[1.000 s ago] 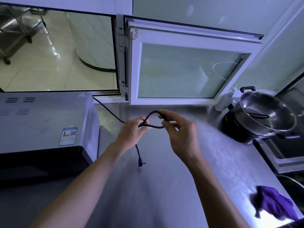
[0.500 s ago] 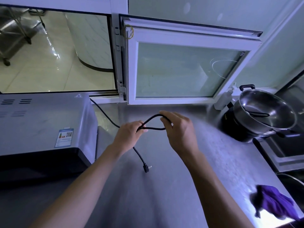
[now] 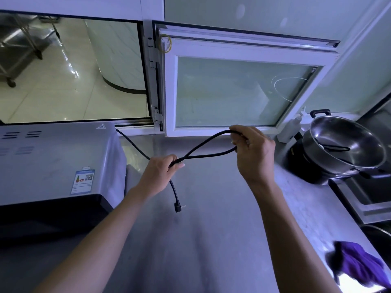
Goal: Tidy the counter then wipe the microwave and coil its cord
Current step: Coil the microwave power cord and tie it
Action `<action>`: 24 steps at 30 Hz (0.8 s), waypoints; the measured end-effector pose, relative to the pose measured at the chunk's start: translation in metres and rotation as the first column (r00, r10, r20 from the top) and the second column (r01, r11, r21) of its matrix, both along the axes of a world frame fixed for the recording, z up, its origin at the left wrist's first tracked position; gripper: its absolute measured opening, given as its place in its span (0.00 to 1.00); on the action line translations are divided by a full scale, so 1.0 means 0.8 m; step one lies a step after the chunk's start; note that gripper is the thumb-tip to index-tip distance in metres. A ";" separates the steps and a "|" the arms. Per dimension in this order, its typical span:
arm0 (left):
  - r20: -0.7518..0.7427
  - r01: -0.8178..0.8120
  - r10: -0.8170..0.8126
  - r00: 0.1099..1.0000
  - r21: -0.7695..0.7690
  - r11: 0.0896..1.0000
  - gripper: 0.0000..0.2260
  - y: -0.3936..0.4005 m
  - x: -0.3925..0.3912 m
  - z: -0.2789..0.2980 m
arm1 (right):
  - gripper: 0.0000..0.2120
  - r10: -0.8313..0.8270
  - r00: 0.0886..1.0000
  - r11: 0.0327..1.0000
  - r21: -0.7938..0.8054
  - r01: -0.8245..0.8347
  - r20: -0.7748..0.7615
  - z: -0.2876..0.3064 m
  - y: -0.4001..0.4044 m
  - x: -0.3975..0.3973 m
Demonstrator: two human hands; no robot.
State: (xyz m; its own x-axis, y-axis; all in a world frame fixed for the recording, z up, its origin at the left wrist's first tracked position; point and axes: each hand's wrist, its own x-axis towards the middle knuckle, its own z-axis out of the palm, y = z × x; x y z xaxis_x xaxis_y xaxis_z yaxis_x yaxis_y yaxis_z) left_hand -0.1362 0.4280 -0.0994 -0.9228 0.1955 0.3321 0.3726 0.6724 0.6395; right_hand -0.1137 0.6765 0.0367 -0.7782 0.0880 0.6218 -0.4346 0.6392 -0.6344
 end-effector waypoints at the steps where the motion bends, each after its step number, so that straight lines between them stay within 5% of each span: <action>1: 0.010 -0.007 0.007 1.000 0.015 1.000 0.19 -0.002 -0.001 0.002 | 0.09 -0.009 1.000 1.000 -0.029 0.009 0.018 -0.002 0.004 -0.003; 8: 0.302 -0.050 0.032 0.953 0.052 0.997 0.13 -0.010 -0.001 0.019 | 0.10 0.001 0.993 0.988 -0.156 0.017 0.118 -0.024 0.006 -0.009; 15: 0.322 0.000 0.038 0.946 -0.118 0.993 0.14 -0.008 0.012 0.030 | 0.14 0.098 0.969 0.924 -0.382 -0.003 0.228 -0.026 -0.010 -0.008; 24: 0.443 0.041 0.072 0.893 -0.240 0.970 0.18 -0.011 0.030 0.017 | 0.21 0.178 0.963 0.927 -0.363 -0.096 0.200 -0.040 -0.028 0.008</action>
State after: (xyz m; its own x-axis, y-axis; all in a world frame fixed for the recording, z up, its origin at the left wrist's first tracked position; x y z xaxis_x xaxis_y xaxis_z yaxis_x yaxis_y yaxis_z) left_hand -0.1124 0.4191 -0.0857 -0.9650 0.2003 -0.1694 0.0743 0.8279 0.5560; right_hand -0.1070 0.6540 0.0049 -0.9137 0.1486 0.3782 -0.3215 0.3050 -0.8964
